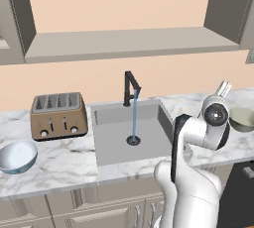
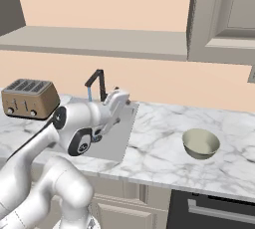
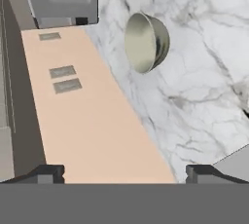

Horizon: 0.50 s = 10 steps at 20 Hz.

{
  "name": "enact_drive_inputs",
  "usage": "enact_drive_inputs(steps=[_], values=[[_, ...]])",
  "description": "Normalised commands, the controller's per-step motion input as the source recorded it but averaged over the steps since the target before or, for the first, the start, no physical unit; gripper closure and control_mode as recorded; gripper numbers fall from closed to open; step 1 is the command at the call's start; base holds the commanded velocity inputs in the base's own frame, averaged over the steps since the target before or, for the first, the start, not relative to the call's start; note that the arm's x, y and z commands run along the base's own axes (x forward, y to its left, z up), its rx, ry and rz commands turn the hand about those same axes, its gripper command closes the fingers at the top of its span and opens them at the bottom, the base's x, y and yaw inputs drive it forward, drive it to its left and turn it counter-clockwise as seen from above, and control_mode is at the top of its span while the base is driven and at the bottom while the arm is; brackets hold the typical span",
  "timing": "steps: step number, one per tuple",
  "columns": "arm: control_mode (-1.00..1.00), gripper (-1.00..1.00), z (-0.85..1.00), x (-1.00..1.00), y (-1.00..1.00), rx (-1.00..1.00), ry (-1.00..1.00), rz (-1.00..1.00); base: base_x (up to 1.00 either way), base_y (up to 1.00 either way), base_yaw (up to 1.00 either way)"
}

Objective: Rinse each bowl for a few seconds and place them down in the sink or on the counter.

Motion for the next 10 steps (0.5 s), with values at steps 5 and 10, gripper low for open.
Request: enact_drive_inputs(steps=[5,10], values=[[-1.0,-1.0,0.01,-0.17,-0.34,0.08,0.14,-0.29,0.0,0.0,0.0],[-1.0,-1.0,0.02,-0.1,-0.31,0.09,0.16,-0.26,0.0,0.0,0.0]])
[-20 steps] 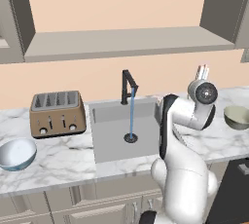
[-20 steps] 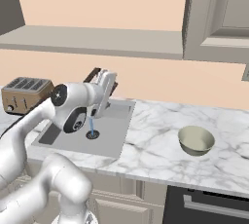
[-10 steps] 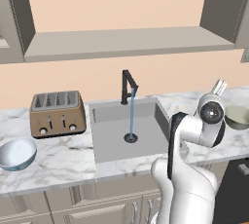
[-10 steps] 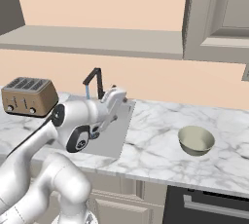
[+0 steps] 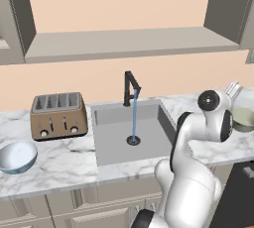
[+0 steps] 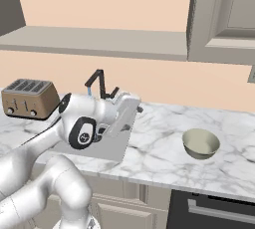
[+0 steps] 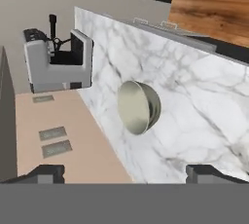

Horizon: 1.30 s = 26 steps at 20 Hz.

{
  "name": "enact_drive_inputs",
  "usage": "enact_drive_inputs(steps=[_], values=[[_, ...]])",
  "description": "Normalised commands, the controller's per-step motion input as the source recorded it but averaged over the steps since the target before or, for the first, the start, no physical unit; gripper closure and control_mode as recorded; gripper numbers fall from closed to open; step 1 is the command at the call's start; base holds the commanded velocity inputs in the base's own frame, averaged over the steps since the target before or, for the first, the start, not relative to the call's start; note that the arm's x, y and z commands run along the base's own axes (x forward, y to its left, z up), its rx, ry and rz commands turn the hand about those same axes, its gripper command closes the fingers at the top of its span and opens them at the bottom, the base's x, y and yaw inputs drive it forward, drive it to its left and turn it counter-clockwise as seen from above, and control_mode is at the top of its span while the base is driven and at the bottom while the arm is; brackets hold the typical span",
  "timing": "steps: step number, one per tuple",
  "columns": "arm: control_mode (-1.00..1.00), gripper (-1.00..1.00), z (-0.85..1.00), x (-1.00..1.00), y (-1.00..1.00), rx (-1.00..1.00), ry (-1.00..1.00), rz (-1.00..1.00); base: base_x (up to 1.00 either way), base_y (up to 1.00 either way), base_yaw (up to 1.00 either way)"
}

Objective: Rinse each bowl for a few seconds and place them down in the sink or on the counter.

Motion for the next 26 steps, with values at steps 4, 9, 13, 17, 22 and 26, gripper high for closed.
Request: enact_drive_inputs(steps=[4,9,13,17,22,26], values=[[-1.0,-1.0,0.0,-0.03,-0.35,0.11,0.09,-0.12,0.0,0.0,0.0],[-1.0,-1.0,-0.13,0.0,-0.34,0.11,0.03,0.0,0.0,0.0,0.0],[-1.0,-1.0,-0.18,0.05,-0.22,0.06,0.08,0.0,0.0,0.0,0.0],[-1.0,-1.0,-0.18,0.17,-0.17,0.03,0.09,0.0,0.0,0.0,0.0],[-1.0,-1.0,-0.18,0.16,-0.1,0.0,0.01,0.0,0.0,0.0,0.0],[-1.0,-1.0,-0.32,0.04,-0.04,0.0,-0.04,0.0,0.0,0.0,0.0]])
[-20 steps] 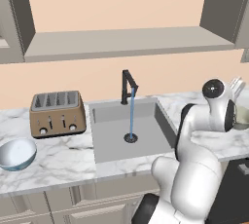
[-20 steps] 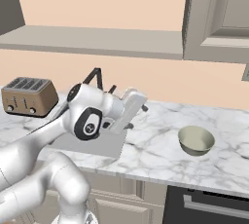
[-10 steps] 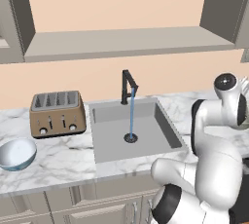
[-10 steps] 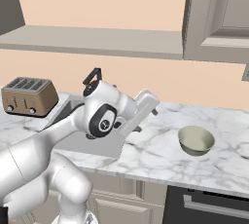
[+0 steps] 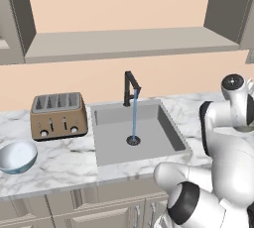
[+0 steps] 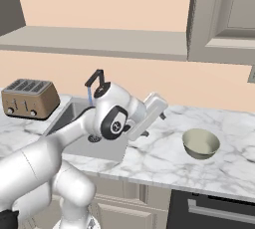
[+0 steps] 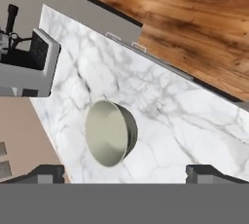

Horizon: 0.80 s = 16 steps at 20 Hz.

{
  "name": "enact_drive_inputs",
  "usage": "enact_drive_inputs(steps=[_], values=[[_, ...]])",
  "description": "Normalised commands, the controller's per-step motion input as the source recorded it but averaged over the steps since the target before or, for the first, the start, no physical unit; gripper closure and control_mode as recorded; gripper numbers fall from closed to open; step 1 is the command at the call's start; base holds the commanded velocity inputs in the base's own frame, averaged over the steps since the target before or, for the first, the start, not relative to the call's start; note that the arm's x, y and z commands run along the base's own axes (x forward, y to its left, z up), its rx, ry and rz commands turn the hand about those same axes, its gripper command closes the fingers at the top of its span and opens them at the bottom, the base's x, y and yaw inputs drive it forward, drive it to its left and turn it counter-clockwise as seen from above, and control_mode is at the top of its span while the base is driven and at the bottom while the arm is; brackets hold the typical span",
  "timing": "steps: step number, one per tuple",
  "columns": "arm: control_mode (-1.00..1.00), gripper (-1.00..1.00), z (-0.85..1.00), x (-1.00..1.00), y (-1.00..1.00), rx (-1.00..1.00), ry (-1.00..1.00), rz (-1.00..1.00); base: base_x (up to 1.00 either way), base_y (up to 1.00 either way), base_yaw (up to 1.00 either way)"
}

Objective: Rinse each bowl for a few seconds and place them down in the sink or on the counter.

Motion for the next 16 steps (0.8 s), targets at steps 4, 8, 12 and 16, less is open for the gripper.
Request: enact_drive_inputs(steps=[4,8,12,16], values=[[-1.0,-1.0,-0.29,0.06,-0.05,-0.01,-0.01,0.0,0.0,0.0,0.0],[-1.0,-1.0,-0.3,0.09,-0.04,0.0,0.0,0.0,0.0,0.0,0.0],[-1.0,-1.0,-0.27,0.08,-0.08,0.0,-0.02,0.0,0.0,0.0,0.0],[-1.0,-1.0,-0.27,0.13,-0.11,0.0,0.0,0.01,0.0,0.0,0.0]])
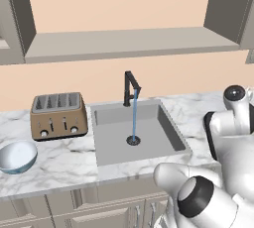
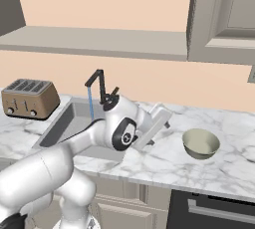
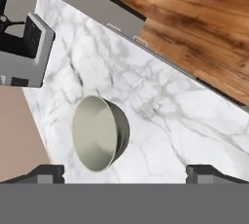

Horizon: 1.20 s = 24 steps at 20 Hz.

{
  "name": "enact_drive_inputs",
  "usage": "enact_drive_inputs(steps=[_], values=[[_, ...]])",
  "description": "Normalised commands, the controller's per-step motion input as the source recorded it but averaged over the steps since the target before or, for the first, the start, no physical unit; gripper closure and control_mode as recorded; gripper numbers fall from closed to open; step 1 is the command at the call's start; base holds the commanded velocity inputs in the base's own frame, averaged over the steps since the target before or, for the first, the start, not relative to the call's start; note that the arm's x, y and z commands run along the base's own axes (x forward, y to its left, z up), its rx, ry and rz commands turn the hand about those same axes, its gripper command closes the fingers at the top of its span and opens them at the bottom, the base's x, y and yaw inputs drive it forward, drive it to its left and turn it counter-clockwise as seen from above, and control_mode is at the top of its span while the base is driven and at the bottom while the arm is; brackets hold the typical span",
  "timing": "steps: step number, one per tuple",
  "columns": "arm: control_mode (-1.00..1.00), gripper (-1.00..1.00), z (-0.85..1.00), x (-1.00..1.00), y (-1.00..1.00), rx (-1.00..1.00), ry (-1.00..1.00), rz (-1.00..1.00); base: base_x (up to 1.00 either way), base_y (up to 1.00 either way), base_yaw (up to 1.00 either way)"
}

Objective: Rinse each bowl for a few seconds and place them down in the sink or on the counter.

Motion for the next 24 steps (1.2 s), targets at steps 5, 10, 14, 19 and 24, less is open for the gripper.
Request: enact_drive_inputs(steps=[5,10,14,19,24], values=[[-1.0,-1.0,-0.31,0.24,-0.07,0.0,0.0,0.02,0.0,0.0,0.0],[-1.0,-1.0,-0.22,0.33,-0.01,0.0,-0.01,0.03,0.0,0.0,0.0],[-1.0,-1.0,-0.16,0.32,-0.07,0.0,0.0,0.03,0.0,0.0,0.0],[-1.0,-1.0,-0.13,0.23,-0.15,0.0,0.0,0.01,0.0,0.0,0.0],[-1.0,-1.0,-0.12,0.11,-0.18,0.0,0.0,-0.01,0.0,0.0,0.0]])
